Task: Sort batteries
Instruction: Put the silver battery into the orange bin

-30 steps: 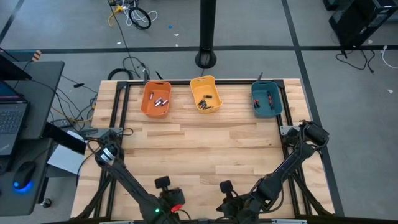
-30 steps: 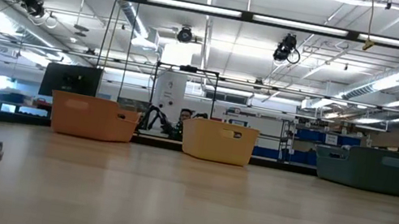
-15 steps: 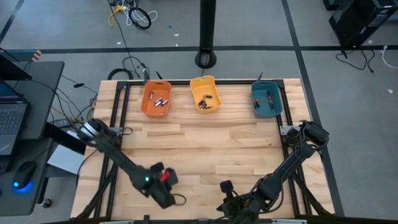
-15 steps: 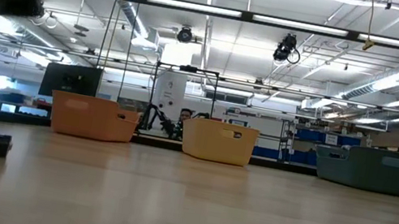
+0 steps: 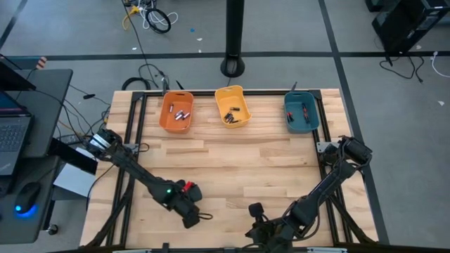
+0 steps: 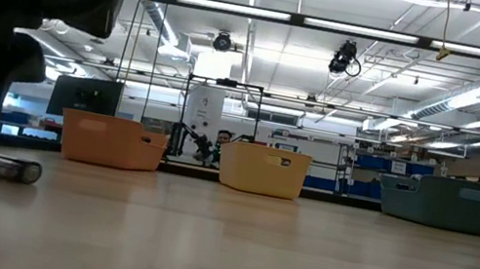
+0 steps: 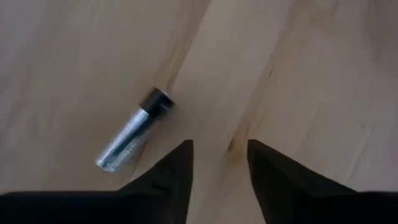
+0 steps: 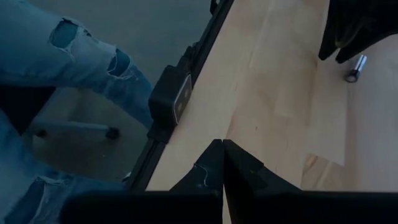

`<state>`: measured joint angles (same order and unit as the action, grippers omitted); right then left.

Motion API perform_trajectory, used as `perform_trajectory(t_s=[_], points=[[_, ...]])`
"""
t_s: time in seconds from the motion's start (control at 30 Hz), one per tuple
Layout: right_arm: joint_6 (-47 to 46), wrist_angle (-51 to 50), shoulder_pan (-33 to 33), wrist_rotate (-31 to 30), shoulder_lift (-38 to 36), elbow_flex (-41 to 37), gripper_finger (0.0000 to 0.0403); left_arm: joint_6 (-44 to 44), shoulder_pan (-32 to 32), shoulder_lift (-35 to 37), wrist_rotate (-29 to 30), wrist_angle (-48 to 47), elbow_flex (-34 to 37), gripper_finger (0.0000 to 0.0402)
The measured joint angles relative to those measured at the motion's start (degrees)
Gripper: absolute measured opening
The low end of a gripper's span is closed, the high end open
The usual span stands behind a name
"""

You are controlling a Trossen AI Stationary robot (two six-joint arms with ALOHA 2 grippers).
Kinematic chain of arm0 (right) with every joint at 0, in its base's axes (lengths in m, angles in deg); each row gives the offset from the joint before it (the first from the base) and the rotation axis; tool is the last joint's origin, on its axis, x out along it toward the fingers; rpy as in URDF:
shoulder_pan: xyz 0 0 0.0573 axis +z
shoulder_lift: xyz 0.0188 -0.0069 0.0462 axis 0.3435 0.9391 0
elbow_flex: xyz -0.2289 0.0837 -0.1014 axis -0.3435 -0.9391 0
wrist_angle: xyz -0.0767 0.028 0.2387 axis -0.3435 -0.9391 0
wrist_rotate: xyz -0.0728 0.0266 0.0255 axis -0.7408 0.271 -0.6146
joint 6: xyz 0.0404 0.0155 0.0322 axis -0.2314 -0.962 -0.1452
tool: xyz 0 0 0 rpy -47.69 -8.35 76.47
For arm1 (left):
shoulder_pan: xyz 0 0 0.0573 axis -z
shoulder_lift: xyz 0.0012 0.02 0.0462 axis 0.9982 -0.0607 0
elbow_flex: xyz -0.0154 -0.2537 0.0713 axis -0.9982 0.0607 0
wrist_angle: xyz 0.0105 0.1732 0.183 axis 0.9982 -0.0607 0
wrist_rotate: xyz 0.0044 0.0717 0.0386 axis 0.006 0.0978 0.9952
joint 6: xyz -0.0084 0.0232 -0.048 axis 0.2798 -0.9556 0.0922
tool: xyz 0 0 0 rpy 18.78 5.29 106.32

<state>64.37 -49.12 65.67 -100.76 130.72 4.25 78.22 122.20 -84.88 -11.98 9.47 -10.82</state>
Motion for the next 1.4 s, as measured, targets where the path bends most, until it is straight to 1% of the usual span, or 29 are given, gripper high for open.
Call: perform_trajectory(t_s=[0.13, 0.2, 0.3, 0.37, 0.47, 0.53, 0.63, 0.67, 0.77, 0.83, 0.87, 1.0, 1.2, 1.33, 1.4], points=[[0.0, -0.37, -0.04, 0.0, 0.0, 0.0, 0.0011, -4.06, -0.07, -0.07, 0.5, -0.77, -1.96, 0.0176], [0.0, -0.37, -0.02, 0.0, 0.0, 0.0, 0.0011, -7.79, -0.06, -0.07, 3.57, -1.91, -3.69, 0.0178], [0.0, -0.37, -0.02, 0.0, 0.01, 0.0, 0.0011, -13.84, -0.31, -0.07, 9.8, -5.95, -4.92, 0.0178], [-0.05, -0.37, -0.02, 0.0, 0.0, 0.0, 0.0011, -18.51, -1.54, -0.07, 10.91, -8.15, -4.6, 0.0177], [-0.15, -0.37, -0.02, 0.44, 0.0, 0.0, 0.0011, -23.95, -4.62, -0.07, 8.89, -9.64, -2.72, 0.0177], [-0.13, -0.42, -0.02, 0.47, 0.0, 0.0, 0.0011, -28.18, -7.0, -0.07, 7.36, -7.99, -1.14, 0.0177], [-0.17, -0.52, -0.02, 0.48, 0.0, 0.0, 0.0011, -33.17, -10.57, -0.07, 6.89, -6.65, 1.12, 0.0177], [-0.17, -0.52, -0.02, 0.48, 0.0, 0.0, 0.0011, -34.3, -11.7, -0.06, 6.41, -6.08, 1.73, 0.0177], [-0.18, -0.55, -0.02, 0.48, 0.01, 0.0, 0.0011, -36.75, -14.37, 0.23, 1.83, -3.06, 3.17, 0.0177], [-0.13, -0.65, -0.02, 0.5, 0.02, 0.0, 0.0011, -37.09, -15.26, 0.28, -0.86, -2.48, 3.52, 0.0175], [-0.13, -0.69, -0.02, 0.52, 0.0, 0.0, 0.0011, -37.09, -15.34, 0.28, -1.23, -2.5, 3.52, 0.0173], [-0.09, -1.49, -0.02, 0.52, 0.01, -0.02, 0.0011, -37.09, -14.89, 0.22, -1.38, -2.53, 3.41, 0.0153], [-0.18, -2.1, 0.0, 0.57, 0.02, -0.02, 0.0011, -36.89, -12.71, 0.11, -1.06, -2.11, 3.41, 0.0096], [-1.27, -5.88, 0.61, 1.94, 0.01, -0.02, 0.0011, -36.15, -10.85, 0.07, -1.12, -1.63, 3.41, 0.0059], [-2.48, -7.63, 0.99, 2.01, 0.02, -0.02, 0.0011, -35.65, -9.88, 0.03, -1.56, -1.21, 3.19, 0.0049]])
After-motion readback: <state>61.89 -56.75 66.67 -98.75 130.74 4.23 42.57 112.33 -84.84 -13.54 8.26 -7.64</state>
